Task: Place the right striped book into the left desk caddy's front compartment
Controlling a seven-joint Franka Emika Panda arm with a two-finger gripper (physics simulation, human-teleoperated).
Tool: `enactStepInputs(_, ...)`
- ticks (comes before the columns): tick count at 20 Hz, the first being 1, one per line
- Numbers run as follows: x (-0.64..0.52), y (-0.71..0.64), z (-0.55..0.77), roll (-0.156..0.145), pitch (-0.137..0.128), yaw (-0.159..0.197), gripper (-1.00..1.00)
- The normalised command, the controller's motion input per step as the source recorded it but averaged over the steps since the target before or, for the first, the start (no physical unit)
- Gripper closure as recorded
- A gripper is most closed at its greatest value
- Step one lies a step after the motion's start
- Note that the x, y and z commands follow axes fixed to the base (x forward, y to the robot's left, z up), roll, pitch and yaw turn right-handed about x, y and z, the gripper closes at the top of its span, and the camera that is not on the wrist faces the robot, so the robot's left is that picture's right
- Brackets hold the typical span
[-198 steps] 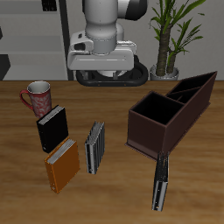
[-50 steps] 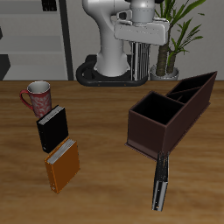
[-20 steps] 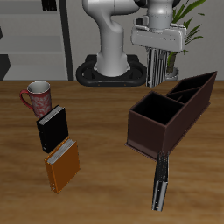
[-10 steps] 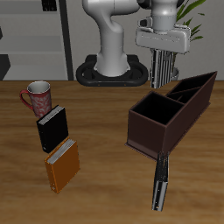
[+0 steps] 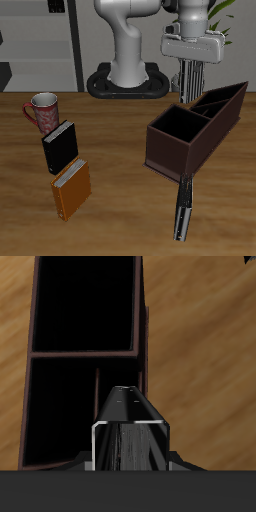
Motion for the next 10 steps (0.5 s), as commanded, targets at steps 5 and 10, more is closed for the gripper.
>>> enactStepInputs(5,0.05,0.14,-0.02,0.028,0.000,0.022,1.00)
enactStepInputs(10,0.13,0.00,0.03,-0.009,0.010,-0.004,1.00)
